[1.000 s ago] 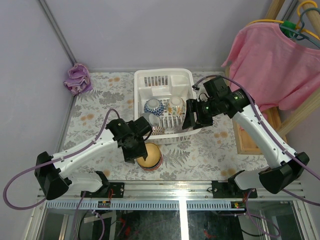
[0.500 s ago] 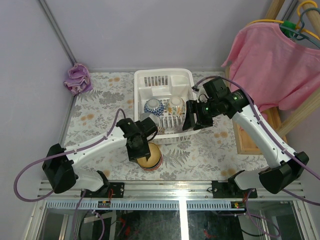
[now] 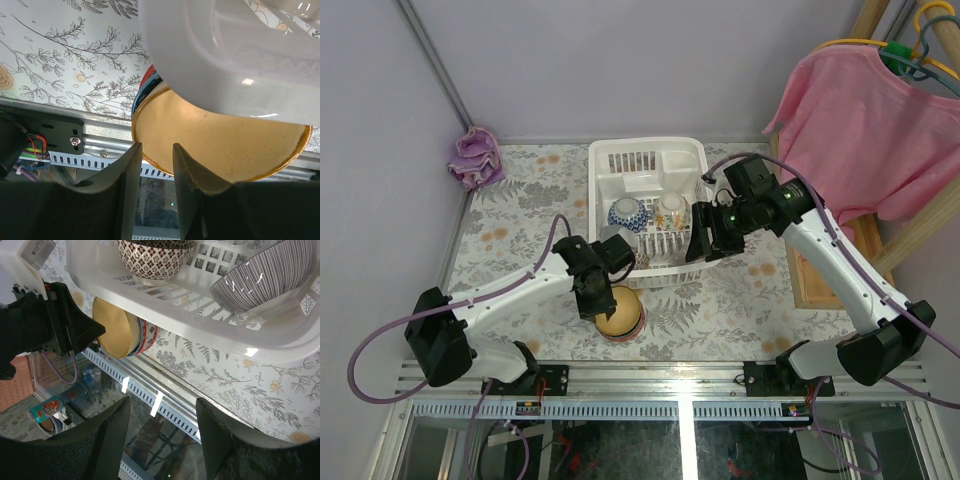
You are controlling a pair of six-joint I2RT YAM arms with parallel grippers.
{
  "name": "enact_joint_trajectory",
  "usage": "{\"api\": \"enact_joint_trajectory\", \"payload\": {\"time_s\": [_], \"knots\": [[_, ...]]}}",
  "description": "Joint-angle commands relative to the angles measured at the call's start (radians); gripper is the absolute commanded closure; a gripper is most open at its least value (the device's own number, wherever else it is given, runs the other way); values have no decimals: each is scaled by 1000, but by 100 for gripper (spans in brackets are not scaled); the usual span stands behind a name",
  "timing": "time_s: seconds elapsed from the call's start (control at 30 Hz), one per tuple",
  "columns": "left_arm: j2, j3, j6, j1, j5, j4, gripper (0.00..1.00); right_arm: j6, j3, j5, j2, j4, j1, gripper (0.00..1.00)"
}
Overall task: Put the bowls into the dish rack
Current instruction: Pick up the bowl from the center of the board.
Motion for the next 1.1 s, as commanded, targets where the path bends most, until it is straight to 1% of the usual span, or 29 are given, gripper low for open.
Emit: {"api": "enact_joint_trajectory", "payload": {"time_s": [0.0,0.13,0.23,0.33,0.43,0.47,0.5,0.63,0.7,0.77,0.83,0.97,1.07], "knots": [[-19,8,1,8,-46,0,72,-71,61,-17,36,-93,59,38],[5,-22,14,11,-33,48,79,-58,66,60,59,-72,164,38],[27,-31,28,12,-37,81,82,-40,60,112,73,-45,233,38],[56,-11,47,16,-36,106,84,-9,54,131,73,-16,247,39],[85,54,68,16,-39,85,84,5,81,153,68,-25,246,39],[91,93,72,15,-44,56,83,8,94,156,65,-32,247,39],[90,133,69,11,-54,23,79,11,110,160,60,-41,247,39],[50,254,59,-3,-84,-87,63,25,154,161,33,-75,247,38],[31,288,60,-7,-76,-108,57,40,156,160,11,-80,247,38],[21,305,59,-9,-52,-92,52,53,151,151,-14,-83,246,38],[40,314,52,-9,-27,-61,51,66,141,141,-38,-82,246,38],[126,359,15,-10,17,-26,51,83,122,149,-78,-81,239,39],[171,368,-12,-12,37,6,50,81,99,132,-85,-72,172,39]]}}
